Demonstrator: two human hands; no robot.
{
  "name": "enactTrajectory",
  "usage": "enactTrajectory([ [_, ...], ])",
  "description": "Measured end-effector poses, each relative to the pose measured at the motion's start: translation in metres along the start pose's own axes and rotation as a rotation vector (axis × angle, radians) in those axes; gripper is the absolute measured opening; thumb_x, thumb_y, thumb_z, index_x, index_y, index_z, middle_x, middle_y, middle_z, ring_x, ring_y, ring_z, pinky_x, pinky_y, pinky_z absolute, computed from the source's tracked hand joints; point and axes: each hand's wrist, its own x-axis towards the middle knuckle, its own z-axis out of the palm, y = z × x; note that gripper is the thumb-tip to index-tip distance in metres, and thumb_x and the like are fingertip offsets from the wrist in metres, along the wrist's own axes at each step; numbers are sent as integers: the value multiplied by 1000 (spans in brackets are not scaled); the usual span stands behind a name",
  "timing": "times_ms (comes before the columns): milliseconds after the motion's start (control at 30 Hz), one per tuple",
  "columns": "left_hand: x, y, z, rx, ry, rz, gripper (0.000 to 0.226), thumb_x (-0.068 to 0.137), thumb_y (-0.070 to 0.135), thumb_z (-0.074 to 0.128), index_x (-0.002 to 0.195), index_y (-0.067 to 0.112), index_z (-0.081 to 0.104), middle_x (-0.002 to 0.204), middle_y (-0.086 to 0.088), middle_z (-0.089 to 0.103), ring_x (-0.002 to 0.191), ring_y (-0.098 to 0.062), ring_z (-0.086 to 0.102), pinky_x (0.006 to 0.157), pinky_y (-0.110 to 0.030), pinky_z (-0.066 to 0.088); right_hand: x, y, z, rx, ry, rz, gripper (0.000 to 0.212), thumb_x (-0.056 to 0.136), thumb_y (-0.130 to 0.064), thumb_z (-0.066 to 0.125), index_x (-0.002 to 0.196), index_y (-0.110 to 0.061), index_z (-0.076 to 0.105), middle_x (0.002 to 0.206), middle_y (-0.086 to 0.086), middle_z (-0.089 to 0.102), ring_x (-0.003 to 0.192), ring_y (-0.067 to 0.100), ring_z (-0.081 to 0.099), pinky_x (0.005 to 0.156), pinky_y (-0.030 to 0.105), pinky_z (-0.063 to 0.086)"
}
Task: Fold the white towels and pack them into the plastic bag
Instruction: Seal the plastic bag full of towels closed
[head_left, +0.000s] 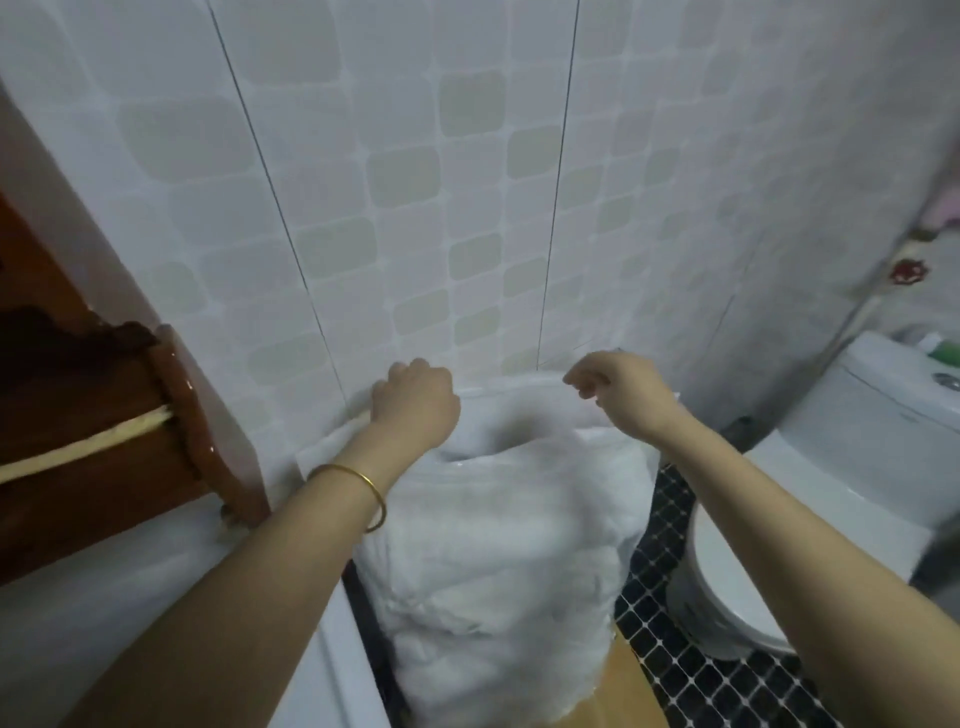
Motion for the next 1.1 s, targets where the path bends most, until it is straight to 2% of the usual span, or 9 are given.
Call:
enactTrajectory([
  [100, -4, 55, 11, -244, -107, 159, 39, 94, 45, 47, 97, 10, 64, 112, -10, 61, 105, -29, 54, 90, -39, 46, 0, 39, -30, 165, 268, 85, 47, 74, 19, 34, 99, -3, 68, 93, 13, 68, 89, 28, 63, 82, 35, 52],
  [167, -3, 88, 22, -252, -222, 190, 47, 89, 54, 52, 104, 12, 63, 111, -5, 61, 103, -24, 56, 87, -37, 47, 3, 64, -42, 252, 335, 178, 48, 75, 19, 32, 101, -3, 66, 100, 19, 66, 87, 27, 60, 71, 37, 52],
  [267, 6, 128, 41, -170, -286, 191, 48, 86, 50, 60, 119, 15, 56, 120, -2, 57, 111, -22, 53, 85, -33, 45, 4, 99, -38, 225, 163, 255, 46, 81, 15, 35, 114, -2, 61, 114, 17, 63, 96, 26, 58, 56, 22, 45],
  [467, 31, 174, 64, -137, -172, 122, 32, 90, 35, 58, 117, 17, 58, 121, -4, 59, 115, -25, 53, 85, -33, 42, 15, 130, -28, 151, -57, 217, 50, 78, 4, 60, 126, -8, 56, 120, 7, 60, 105, 24, 58, 89, 33, 46],
  [667, 43, 178, 82, -107, -31, 53, 21, 90, 10, 49, 105, 16, 63, 115, -6, 60, 111, -28, 55, 83, -34, 45, 28, 137, -26, 140, -171, 91, 9, 79, 2, 68, 81, -7, 67, 71, -1, 60, 72, 16, 54, 51, 8, 33],
  [833, 50, 163, 101, -31, 138, 86, 20, 89, 14, 54, 106, 17, 63, 139, -6, 35, 131, -25, 29, 95, -33, 35, 26, 143, -19, 167, -203, 31, 10, 81, 1, 64, 78, 10, 64, 73, 22, 61, 70, 15, 49, 60, 26, 33],
  [967, 58, 164, 103, 20, 214, 282, 20, 88, 24, 57, 108, 23, 63, 159, -3, 9, 147, -18, 1, 114, -37, 4, 21, 145, -12, 245, -122, 32, 8, 84, 1, 60, 76, 2, 61, 72, 10, 56, 70, 16, 48, 62, 28, 33],
  [1033, 64, 170, 98, 67, 152, 312, 21, 90, 29, 56, 109, 24, 63, 151, -3, 31, 143, -18, 20, 115, -45, -2, 18, 146, -7, 274, -54, 49, 9, 84, 2, 60, 76, -1, 60, 73, 5, 56, 70, 16, 48, 59, 24, 35],
  [1100, 67, 178, 93, 57, 108, 277, 16, 91, 26, 53, 104, 21, 63, 121, 0, 57, 122, -20, 46, 115, -48, 1, 17, 148, -3, 296, -1, 89, 6, 84, 1, 61, 80, -2, 62, 76, 2, 58, 70, 14, 49, 56, 12, 34],
])
